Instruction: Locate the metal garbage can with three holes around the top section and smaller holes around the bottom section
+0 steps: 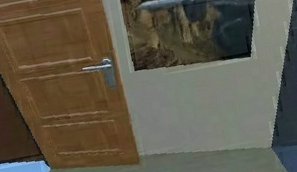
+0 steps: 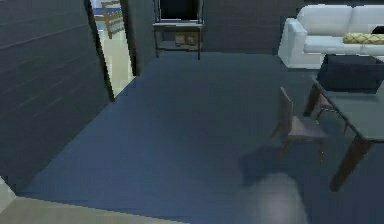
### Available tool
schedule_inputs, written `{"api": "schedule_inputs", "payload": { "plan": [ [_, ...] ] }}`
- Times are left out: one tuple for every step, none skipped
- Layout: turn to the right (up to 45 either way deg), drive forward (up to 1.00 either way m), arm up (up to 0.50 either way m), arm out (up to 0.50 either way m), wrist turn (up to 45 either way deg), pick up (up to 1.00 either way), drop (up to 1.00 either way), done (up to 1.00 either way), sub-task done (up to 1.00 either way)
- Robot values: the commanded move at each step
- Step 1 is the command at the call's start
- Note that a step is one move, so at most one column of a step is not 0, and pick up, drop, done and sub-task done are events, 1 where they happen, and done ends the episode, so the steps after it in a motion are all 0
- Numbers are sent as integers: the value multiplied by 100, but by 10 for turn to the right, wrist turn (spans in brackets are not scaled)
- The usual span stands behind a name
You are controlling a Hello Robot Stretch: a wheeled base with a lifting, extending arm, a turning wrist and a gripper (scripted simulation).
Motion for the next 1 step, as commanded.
{"api": "schedule_inputs", "payload": {
  "plan": [
    [-330, 0, 0, 0, 0, 0, 0, 0, 0]
  ]
}}
